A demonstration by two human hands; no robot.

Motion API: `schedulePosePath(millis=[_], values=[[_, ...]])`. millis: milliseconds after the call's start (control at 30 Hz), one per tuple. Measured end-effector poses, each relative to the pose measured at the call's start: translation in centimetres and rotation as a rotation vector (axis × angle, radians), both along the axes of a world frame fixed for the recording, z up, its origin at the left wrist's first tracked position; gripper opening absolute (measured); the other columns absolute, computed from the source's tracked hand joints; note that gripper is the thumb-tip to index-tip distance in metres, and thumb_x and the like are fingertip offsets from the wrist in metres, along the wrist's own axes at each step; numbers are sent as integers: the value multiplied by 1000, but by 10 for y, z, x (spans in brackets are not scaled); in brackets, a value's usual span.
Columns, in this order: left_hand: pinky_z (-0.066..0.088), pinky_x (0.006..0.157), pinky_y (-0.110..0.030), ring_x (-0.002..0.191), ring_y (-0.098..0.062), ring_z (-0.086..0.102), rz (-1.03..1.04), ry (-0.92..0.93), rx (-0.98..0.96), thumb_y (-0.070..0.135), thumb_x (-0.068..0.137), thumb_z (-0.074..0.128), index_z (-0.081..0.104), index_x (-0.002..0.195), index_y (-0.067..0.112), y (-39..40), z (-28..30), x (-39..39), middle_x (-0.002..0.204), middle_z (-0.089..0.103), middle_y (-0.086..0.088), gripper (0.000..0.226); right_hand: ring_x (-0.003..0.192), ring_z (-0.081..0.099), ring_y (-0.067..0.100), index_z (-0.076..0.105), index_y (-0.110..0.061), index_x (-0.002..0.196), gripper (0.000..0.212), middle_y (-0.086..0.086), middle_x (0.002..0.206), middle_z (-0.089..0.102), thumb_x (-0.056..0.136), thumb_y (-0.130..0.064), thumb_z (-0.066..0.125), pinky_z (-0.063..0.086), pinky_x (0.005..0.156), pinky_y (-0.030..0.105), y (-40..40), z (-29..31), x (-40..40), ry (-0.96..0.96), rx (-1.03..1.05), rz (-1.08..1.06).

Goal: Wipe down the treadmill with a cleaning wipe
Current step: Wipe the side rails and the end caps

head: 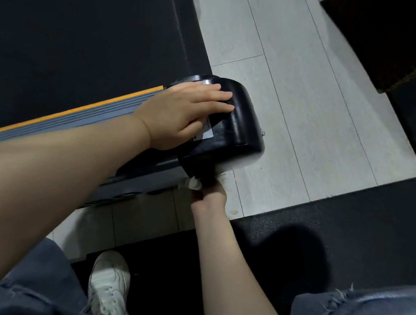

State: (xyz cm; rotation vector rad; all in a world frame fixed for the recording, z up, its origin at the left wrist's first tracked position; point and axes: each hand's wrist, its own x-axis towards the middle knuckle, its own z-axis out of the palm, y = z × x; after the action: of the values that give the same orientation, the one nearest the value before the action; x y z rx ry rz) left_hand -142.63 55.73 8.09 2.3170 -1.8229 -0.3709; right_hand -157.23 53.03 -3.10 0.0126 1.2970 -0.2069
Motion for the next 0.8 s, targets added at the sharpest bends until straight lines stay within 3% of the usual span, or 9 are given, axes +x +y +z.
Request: schedulePosePath(millis=[133, 200, 267, 367, 467, 533, 633, 700, 800], values=[[20, 121, -40, 146, -21, 32, -10, -10, 0, 16, 87, 35, 51, 143, 21, 0, 0, 1, 154, 42, 2, 59, 62, 60, 11, 60, -12, 87, 26, 2, 77, 63, 90, 8, 44, 49, 47, 18, 13, 54, 3, 14, -62, -118], [21, 121, -40, 146, -21, 32, -12, -12, 4, 16, 87, 36, 51, 143, 22, 0, 0, 1, 154, 42, 3, 59, 68, 61, 10, 54, -17, 85, 26, -1, 81, 61, 89, 8, 46, 48, 53, 14, 25, 71, 5, 15, -184, -46], [20, 121, -39, 146, -21, 32, -10, -14, 4, 15, 87, 36, 51, 143, 21, 0, 0, 0, 154, 42, 3, 58, 86, 61, 14, 52, -26, 88, 29, -7, 92, 59, 84, 3, 52, 49, 73, 15, 32, 76, 6, 108, -623, 36], [19, 121, -38, 146, -21, 32, -7, -10, -4, 15, 88, 36, 51, 143, 21, 1, 1, -1, 154, 42, 3, 58, 105, 53, 28, 51, -23, 97, 34, 2, 109, 47, 74, 2, 51, 46, 98, 38, 38, 57, -5, 129, -1364, 219], [19, 121, -39, 147, -20, 31, -4, -10, 2, 16, 88, 35, 51, 144, 23, 0, 0, 0, 154, 41, 4, 58, 115, 48, 24, 49, -16, 109, 38, -6, 118, 34, 76, 0, 59, 41, 104, 27, 37, 41, -22, -22, -1624, 393], [20, 121, -40, 147, -20, 31, -5, -17, 6, 16, 88, 35, 51, 144, 23, 0, 0, 0, 154, 41, 4, 58, 113, 48, 21, 51, -9, 109, 39, 1, 120, 38, 74, 5, 58, 40, 103, 26, 35, 32, -16, 65, -1517, 365], [20, 121, -39, 147, -20, 32, -4, -20, 9, 17, 87, 34, 51, 143, 22, 0, 1, 0, 154, 42, 3, 59, 100, 55, 27, 52, -9, 106, 34, 14, 111, 55, 76, 6, 47, 46, 95, 35, 25, 15, 5, 188, -773, 107], [19, 121, -38, 147, -20, 31, -2, -23, 7, 17, 87, 34, 51, 144, 22, 0, 1, 0, 154, 42, 4, 59, 79, 63, 23, 58, -14, 97, 20, 10, 92, 64, 96, -5, 40, 53, 73, 31, 11, 5, 7, 46, -214, -59], [16, 122, -33, 147, -19, 31, 2, -13, 1, 16, 87, 35, 51, 144, 22, 0, 1, 0, 154, 42, 4, 59, 35, 49, 15, 49, -14, 66, 35, 4, 45, 52, 98, -6, 36, 41, 39, 15, -7, -18, -5, -82, 60, -56]])
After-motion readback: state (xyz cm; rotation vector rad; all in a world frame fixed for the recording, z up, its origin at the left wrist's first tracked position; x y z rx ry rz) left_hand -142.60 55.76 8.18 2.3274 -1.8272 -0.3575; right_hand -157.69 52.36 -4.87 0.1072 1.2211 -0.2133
